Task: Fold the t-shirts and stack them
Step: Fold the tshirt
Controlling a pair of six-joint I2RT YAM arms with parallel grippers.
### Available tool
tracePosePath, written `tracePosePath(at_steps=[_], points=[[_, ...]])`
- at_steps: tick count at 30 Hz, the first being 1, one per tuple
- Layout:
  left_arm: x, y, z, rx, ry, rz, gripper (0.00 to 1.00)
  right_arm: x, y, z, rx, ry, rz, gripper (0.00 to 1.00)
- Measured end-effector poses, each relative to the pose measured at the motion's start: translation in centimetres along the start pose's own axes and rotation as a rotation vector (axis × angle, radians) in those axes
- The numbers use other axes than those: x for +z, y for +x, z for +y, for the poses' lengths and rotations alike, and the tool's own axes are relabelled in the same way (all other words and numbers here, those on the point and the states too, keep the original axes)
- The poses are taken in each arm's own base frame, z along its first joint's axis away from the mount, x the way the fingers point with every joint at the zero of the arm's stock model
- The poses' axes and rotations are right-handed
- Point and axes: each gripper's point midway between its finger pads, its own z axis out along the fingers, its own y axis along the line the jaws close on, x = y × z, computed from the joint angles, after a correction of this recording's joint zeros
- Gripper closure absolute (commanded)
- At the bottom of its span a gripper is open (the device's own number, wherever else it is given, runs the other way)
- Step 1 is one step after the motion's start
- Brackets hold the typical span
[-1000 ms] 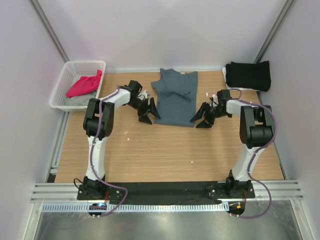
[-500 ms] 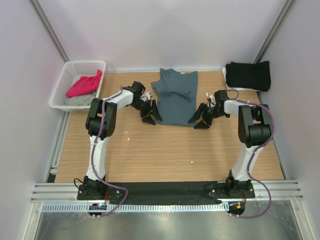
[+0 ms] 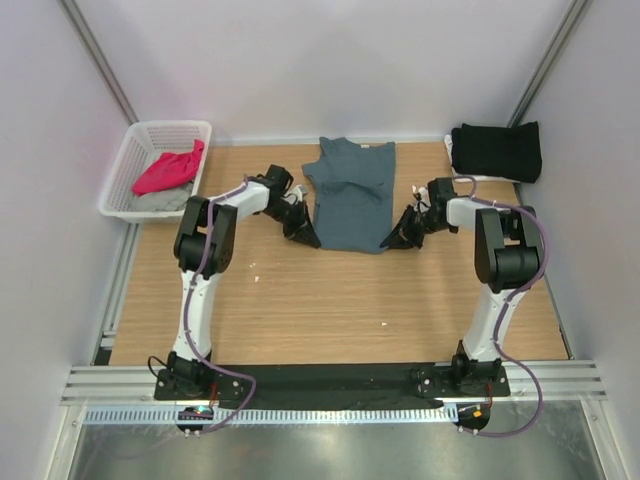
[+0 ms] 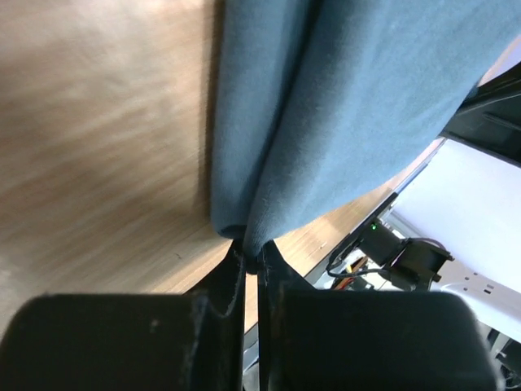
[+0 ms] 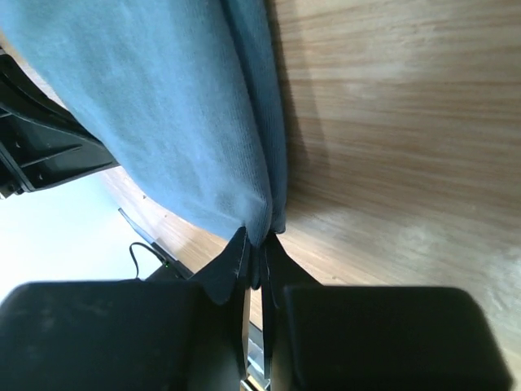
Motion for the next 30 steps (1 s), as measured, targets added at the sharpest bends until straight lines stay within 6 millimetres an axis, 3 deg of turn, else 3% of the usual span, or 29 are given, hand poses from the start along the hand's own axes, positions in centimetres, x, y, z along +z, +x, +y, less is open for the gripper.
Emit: tracePosePath(at_steps=[3,7,12,16,19,22,26,30], points=[[-0.1,0.7,-0.4,0.012,0.001,-0.001,1.00,-0.8,0.1,0.6,-0.005,-0.004,-0.011,0.92],[-1.3,2.6,-2.3,0.049,0.008,-0.007,1.00,-3.3,0.1,2.9,-0.052,-0.041,-0.057,0.93],[-4.0,5.9,-7.1,0.188,0.041,-0.045,1.00,-6.5,1.0,5.8,-0.118,-0.097,-0.108,0.93],[-6.0,9.0,-11.1,0.345,0.067,-0.080,1.00,-8.0,2.5,6.6,-0.138,-0.121,-0.115,0.94],[-6.9,11.4,-12.9,0.445,0.073,-0.087,1.00,-8.9,3.8,6.9,-0.142,-0.131,-0.112,0.95],[-7.7,12.9,-13.3,0.504,0.062,-0.088,1.00,-10.0,5.0,7.2,-0.161,-0.139,-0.119,0.95],[-8.5,13.3,-12.3,0.526,0.024,-0.102,1.00,-11.6,6.0,8.2,-0.206,-0.158,-0.146,0.96],[-8.5,13.6,-10.9,0.526,-0.015,-0.098,1.00,-12.1,6.2,8.5,-0.227,-0.165,-0.157,0.96]])
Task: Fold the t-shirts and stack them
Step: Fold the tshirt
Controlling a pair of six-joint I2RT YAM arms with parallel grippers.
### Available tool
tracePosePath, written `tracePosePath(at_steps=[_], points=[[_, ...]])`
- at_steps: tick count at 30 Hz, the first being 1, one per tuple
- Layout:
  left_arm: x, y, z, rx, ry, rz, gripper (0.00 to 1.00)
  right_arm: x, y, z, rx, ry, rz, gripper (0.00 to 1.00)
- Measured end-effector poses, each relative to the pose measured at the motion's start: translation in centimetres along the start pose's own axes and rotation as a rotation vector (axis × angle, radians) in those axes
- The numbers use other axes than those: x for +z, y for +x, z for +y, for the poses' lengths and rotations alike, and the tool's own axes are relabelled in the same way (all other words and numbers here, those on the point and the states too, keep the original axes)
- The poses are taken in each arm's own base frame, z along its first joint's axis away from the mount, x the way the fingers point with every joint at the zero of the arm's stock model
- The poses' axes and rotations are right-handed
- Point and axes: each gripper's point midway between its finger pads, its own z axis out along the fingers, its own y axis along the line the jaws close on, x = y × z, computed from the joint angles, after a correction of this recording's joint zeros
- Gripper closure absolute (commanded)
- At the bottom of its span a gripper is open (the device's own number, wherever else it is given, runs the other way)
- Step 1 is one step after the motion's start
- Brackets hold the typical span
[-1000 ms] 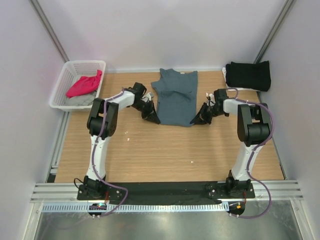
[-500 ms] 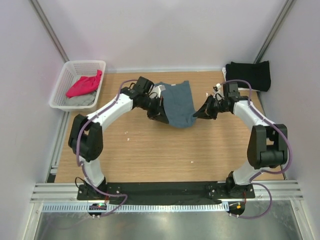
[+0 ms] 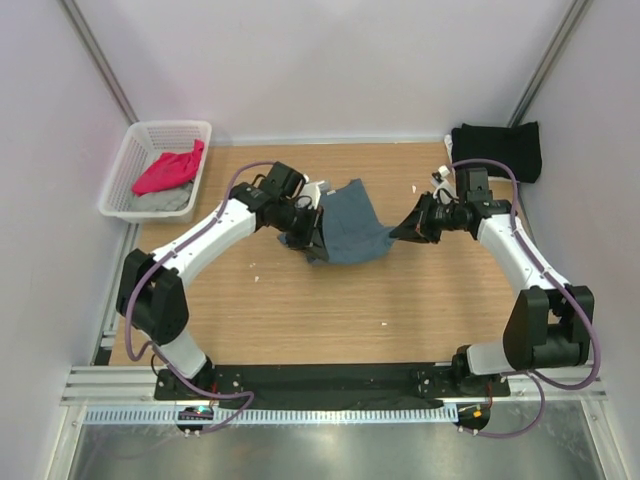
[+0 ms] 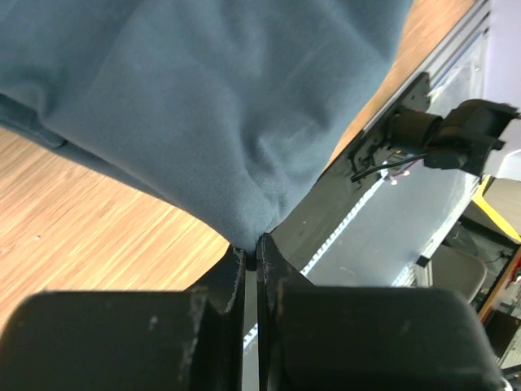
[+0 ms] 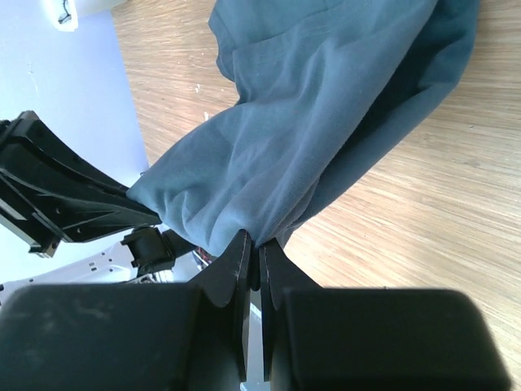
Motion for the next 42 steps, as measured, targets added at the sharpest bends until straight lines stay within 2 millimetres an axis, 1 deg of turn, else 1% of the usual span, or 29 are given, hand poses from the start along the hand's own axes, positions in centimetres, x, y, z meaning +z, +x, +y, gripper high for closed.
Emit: tracePosePath(at_steps=[3,6,8,10,13,14,17,19,21,22,25,26,28,29,30,32,34,35,37,40,42], points=[[0.1,0.6,0.7,-0.006,-0.018,0.013,1.00,0.4,-0.1,-0.3,0.013,0.006,0.010,0.98],[-0.1,0.8,1.7,-0.032,-0.029,0.014,1.00,1.3,-1.1,-0.6,0.031,0.008,0.018,0.99],[-0.6,0.3,2.6,-0.055,-0.040,-0.003,1.00,1.9,-2.2,-0.5,0.039,0.003,0.019,0.99],[-1.3,-0.6,3.6,-0.079,-0.050,-0.032,1.00,2.7,-3.9,0.0,0.031,-0.012,0.015,0.98],[-2.5,-2.5,4.9,-0.104,-0.062,-0.089,1.00,4.2,-6.9,1.2,0.010,-0.049,0.002,0.98],[-2.9,-3.5,5.4,-0.112,-0.066,-0.109,1.00,4.8,-8.1,1.7,-0.002,-0.061,-0.005,0.99],[-3.6,-6.8,6.9,-0.124,-0.077,-0.165,1.00,6.8,-11.8,2.9,-0.046,-0.096,-0.028,0.98],[-3.7,-9.5,8.4,-0.130,-0.088,-0.198,1.00,8.2,-14.0,3.2,-0.073,-0.111,-0.046,0.99],[-3.4,-11.8,10.1,-0.125,-0.103,-0.222,1.00,9.7,-16.0,3.0,-0.091,-0.120,-0.061,0.99],[-3.2,-12.6,11.0,-0.128,-0.113,-0.226,1.00,10.5,-16.7,2.7,-0.095,-0.122,-0.063,0.99],[-2.0,-14.2,13.8,-0.137,-0.150,-0.229,1.00,13.3,-18.7,1.8,-0.109,-0.131,-0.065,0.98],[-1.6,-14.5,14.7,-0.140,-0.165,-0.227,1.00,14.2,-19.1,1.5,-0.113,-0.132,-0.065,0.91],[-0.8,-14.9,16.5,-0.156,-0.203,-0.221,1.00,16.3,-19.7,0.5,-0.115,-0.135,-0.059,0.73],[-0.5,-14.9,17.4,-0.164,-0.226,-0.218,0.81,17.5,-19.9,-0.1,-0.109,-0.131,-0.053,0.55],[-0.3,-14.8,18.1,-0.170,-0.255,-0.216,0.58,18.3,-20.2,-0.5,-0.105,-0.126,-0.057,0.50],[-0.6,-14.8,19.4,-0.169,-0.322,-0.216,0.26,19.1,-20.6,-1.1,-0.110,-0.118,-0.065,0.43],[-1.4,-15.3,19.7,-0.167,-0.365,-0.231,0.18,19.0,-21.1,-1.3,-0.114,-0.114,-0.078,0.42],[-2.0,-15.9,19.6,-0.153,-0.379,-0.252,0.13,18.6,-21.5,-1.0,-0.122,-0.118,-0.089,0.42],[-3.6,-17.2,18.8,-0.130,-0.391,-0.301,0.11,17.3,-22.5,-0.3,-0.144,-0.123,-0.119,0.42],[-6.8,-18.1,17.0,-0.122,-0.376,-0.373,0.07,14.3,-23.5,1.4,-0.201,-0.127,-0.169,0.42],[-8.9,-17.9,15.5,-0.156,-0.324,-0.418,0.07,11.7,-23.0,2.5,-0.233,-0.120,-0.187,0.42]])
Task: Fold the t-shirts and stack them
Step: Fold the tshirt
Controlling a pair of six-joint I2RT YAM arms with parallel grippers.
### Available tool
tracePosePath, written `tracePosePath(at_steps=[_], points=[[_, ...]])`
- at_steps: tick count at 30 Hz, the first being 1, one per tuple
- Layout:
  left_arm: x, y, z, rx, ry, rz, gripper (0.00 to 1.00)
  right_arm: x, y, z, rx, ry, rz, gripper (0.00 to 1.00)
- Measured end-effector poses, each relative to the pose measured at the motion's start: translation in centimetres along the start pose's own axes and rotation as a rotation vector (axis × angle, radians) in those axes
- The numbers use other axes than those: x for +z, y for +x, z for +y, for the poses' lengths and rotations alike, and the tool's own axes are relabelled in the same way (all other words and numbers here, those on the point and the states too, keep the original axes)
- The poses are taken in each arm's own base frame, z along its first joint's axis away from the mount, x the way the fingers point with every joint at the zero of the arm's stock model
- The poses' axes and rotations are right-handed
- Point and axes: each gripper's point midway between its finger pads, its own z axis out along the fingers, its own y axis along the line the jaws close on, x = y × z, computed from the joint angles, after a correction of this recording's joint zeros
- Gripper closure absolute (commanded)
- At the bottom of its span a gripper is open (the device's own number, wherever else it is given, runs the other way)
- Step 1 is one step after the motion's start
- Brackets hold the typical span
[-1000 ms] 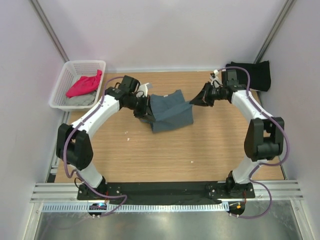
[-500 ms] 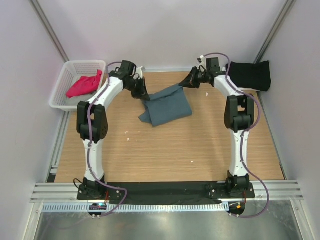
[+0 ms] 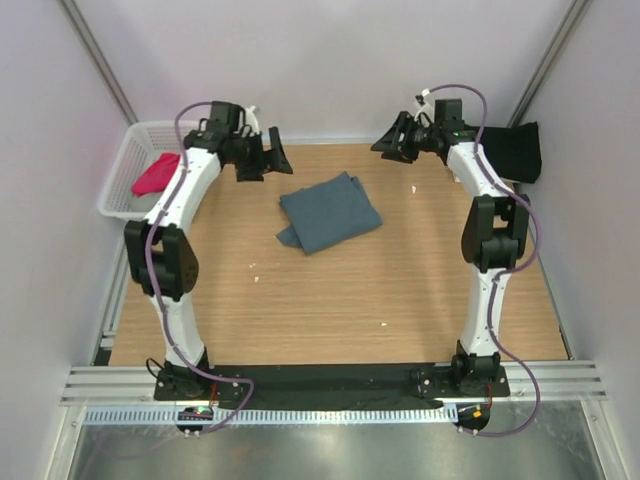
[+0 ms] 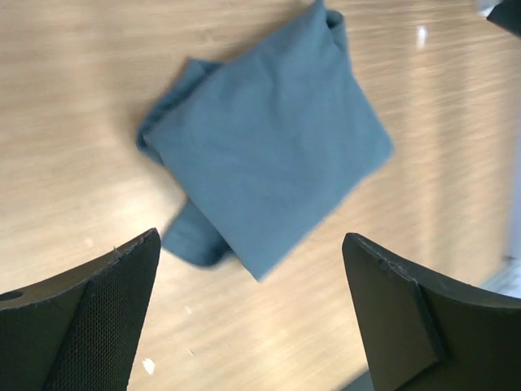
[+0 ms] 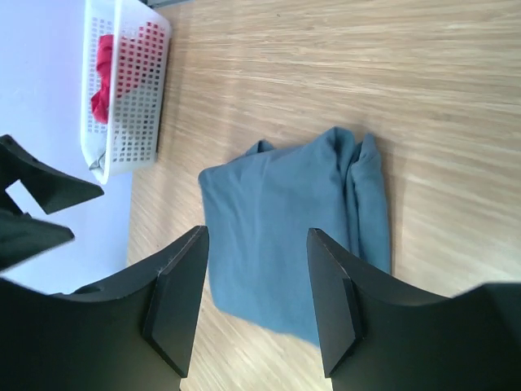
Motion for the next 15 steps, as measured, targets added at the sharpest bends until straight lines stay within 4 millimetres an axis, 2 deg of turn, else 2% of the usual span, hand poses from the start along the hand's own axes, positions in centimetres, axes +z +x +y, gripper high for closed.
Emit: tracePosePath(at_steps=[3,6,8,11,15], points=[[-2.6,0.9,0.2,-0.125,0.079,0.010,0.12,-3.0,0.5,1.6,-0.050,0.015,-0.009,0.39],[-2.4,3.2,2.1,-0.272,0.135,0.074,0.12,-4.5,2.4,1.6,-0.092,0.045,0.025,0.36],[-1.3,5.5,3.3,-0.359,0.144,0.145,0.10,-4.6,4.0,0.4,-0.096,0.074,0.070,0.36],[-0.1,7.6,3.2,-0.430,0.175,0.227,0.10,-4.2,6.5,-2.1,-0.066,0.117,0.150,0.36],[0.4,8.0,2.1,-0.440,0.223,0.258,0.08,-3.3,8.4,-5.0,-0.026,0.147,0.210,0.35]])
